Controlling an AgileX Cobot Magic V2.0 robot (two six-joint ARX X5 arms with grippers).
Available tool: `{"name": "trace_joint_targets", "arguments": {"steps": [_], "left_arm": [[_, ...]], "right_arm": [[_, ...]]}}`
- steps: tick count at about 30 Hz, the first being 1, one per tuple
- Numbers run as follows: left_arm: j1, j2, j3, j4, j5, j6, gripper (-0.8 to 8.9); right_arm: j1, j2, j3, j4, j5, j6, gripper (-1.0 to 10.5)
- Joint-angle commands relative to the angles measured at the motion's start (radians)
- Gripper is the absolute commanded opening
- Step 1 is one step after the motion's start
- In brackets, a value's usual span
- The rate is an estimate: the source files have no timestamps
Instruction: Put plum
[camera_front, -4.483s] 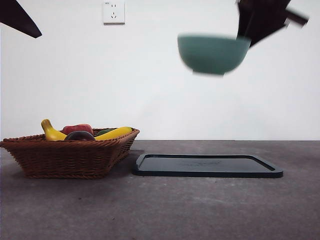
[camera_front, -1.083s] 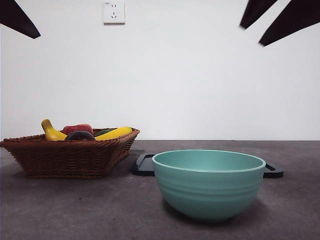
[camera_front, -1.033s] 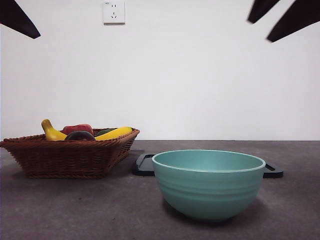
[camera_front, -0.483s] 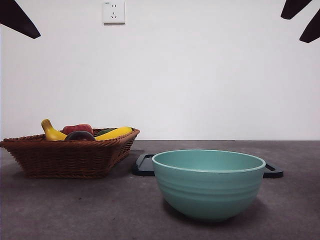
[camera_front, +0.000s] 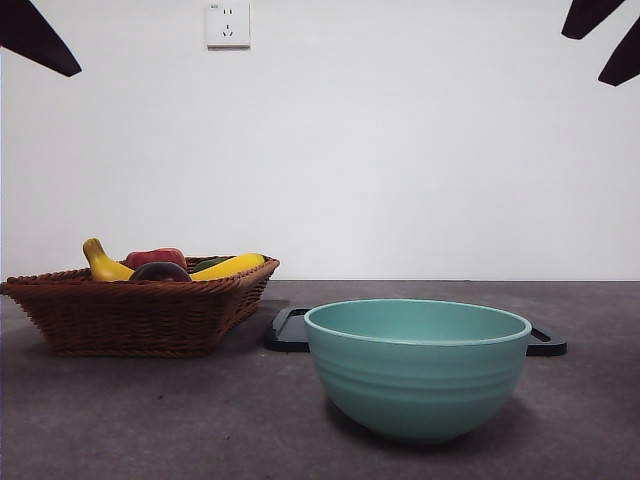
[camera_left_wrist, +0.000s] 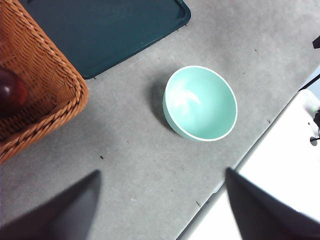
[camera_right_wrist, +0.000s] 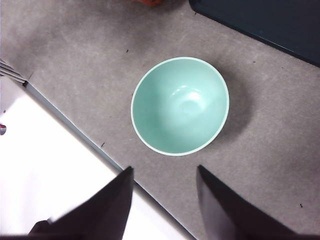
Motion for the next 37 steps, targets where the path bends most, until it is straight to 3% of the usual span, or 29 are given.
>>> {"name": "trace_joint_targets", "arguments": {"steps": [1,3,4,29,31,33,37], "left_arm": [[-0.005,0.006,0.018,0.008,0.003,0.016,1.59],[-0.005,0.006,0.018,0.008,0.003,0.016,0.14],[-0.005,0.006,0.018,0.008,0.004,0.016,0.06],[-0.005,0.006,0.018,0.011,0.003,0.019,0.08],[0.003,-0.006,0.018,0.018,-0.014,0.076,0.08],[0.028,-0.034,0.016,0.073,-0.051,0.135,0.08],[0.118,-0.130,-0.006,0.332,-0.069,0.138,0.07]], "right_arm": [[0.006,0.007,0.016,0.010,-0.002,-0.030,0.6],[0.006,0.007,0.016,0.011,-0.002,-0.031,0.0],[0.006,0.007,0.016,0.011,-0.002,-0.032,0.1],[0.006,0.007,0.016,0.012,-0.002,-0.029,0.1],[0.006,0.007,0.016,0.012,-0.002,-0.029,0.0],[0.006,0.007,0.016,0.012,-0.002,-0.029,0.1],[0.006,0.007,0.016,0.012,-0.002,-0.029,0.1]]}}
